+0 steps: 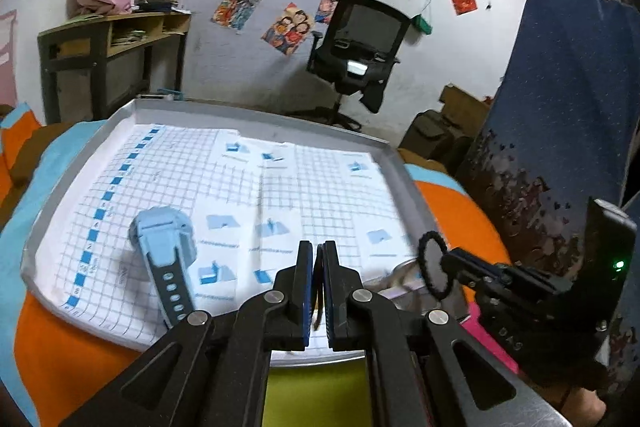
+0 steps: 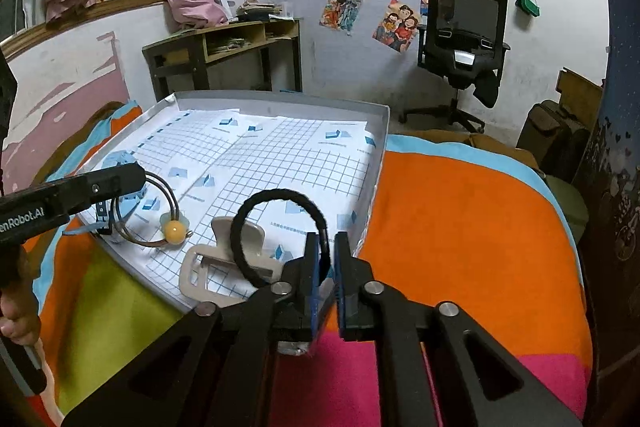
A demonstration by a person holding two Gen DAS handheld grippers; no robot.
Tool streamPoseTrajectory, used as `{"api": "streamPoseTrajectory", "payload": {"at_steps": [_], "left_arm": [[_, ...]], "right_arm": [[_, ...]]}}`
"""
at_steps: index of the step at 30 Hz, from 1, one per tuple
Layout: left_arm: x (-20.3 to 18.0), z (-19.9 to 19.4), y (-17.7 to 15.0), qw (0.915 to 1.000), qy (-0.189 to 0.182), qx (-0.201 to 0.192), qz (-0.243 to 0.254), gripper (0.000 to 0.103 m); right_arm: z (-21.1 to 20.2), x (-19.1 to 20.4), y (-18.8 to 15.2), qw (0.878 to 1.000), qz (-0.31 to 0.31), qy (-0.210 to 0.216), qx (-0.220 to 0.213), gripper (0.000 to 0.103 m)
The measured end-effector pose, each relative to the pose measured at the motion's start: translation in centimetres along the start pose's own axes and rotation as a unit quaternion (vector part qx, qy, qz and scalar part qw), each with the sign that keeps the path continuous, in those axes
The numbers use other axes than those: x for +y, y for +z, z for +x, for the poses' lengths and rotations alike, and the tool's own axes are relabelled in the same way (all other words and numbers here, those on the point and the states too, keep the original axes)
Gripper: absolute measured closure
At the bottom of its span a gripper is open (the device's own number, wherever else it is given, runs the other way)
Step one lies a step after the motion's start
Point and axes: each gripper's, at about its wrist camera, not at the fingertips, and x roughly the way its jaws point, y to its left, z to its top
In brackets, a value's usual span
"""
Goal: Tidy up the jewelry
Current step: 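Lower both hair ties into the tray and open both tools, then withdraw both tools from the tray toward the keychains on the bedspread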
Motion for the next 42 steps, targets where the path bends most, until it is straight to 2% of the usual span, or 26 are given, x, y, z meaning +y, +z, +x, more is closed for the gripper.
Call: {"api": "streamPoseTrajectory", "payload": {"at_steps": [2,3,5,6,7,8,10,11,14,20,22,27,31,35,42], "left_arm": [[-0.2,-0.4,-0.2,0.9999,0.012,0.0,0.005,0.09],[-0.2,-0.8,-0.2,0.9999,0.014,-0.003,0.008,0.086],[-0.4,-1.8,-0.3,0.9996,0.024,-0.012,0.011,0.061],[-0.4,-2.7,-0.2,0.9994,0.025,-0.022,0.009,0.054],[-0.5,-3.7,-0.3,0.999,0.026,-0.036,0.007,0.038],[-0.5,-4.6,-0.3,0.9984,0.027,-0.049,0.006,0.03],[-1.0,-7.3,-0.5,0.9964,0.032,-0.078,0.01,0.025],[-1.2,-8.2,-0.6,0.9957,0.033,-0.086,0.01,0.019],[-1.7,-12.8,-1.1,0.991,0.041,-0.127,0.003,0.002],[-3.5,-22.5,-3.2,0.9777,0.065,-0.199,0.014,0.0],[-3.9,-25.1,-4.1,0.9739,0.069,-0.215,0.02,0.0],[-5.1,-31.9,-8.0,0.9648,0.082,-0.248,0.03,0.0],[-5.5,-35.9,-11.2,0.9609,0.088,-0.261,0.031,0.0],[-5.9,-39.1,-14.9,0.9602,0.091,-0.262,0.034,0.0],[-6.3,-41.6,-21.2,0.9657,0.106,-0.234,0.038,0.0]], "right_arm": [[-0.4,0.0,-0.1,1.0,0.0,-0.001,-0.006,0.077],[-0.7,-0.1,-0.1,1.0,0.0,-0.003,-0.009,0.073],[-1.9,0.0,0.1,1.0,0.001,-0.006,-0.023,0.069],[-2.5,-0.1,0.1,1.0,0.001,-0.008,-0.028,0.069],[-3.6,-0.2,0.3,0.999,0.003,-0.009,-0.039,0.069],[-4.4,-0.2,0.4,0.999,0.003,-0.009,-0.046,0.069],[-7.0,-0.3,0.5,0.998,0.005,-0.01,-0.069,0.066],[-8.2,-0.3,0.5,0.997,0.005,-0.009,-0.081,0.057],[-13.2,-0.1,0.3,0.991,0.006,-0.008,-0.13,0.039],[-23.2,1.1,-1.5,0.978,0.012,0.007,-0.209,0.012],[-26.6,1.7,-2.6,0.973,0.014,0.017,-0.231,0.008],[-33.0,3.1,-5.6,0.964,0.018,0.022,-0.263,0.004],[-37.6,4.4,-9.0,0.96,0.022,0.022,-0.278,0.003],[-40.3,5.4,-12.8,0.96,0.024,0.017,-0.277,0.003],[-43.2,6.6,-20.0,0.969,0.032,0.004,-0.245,0.003]]}}
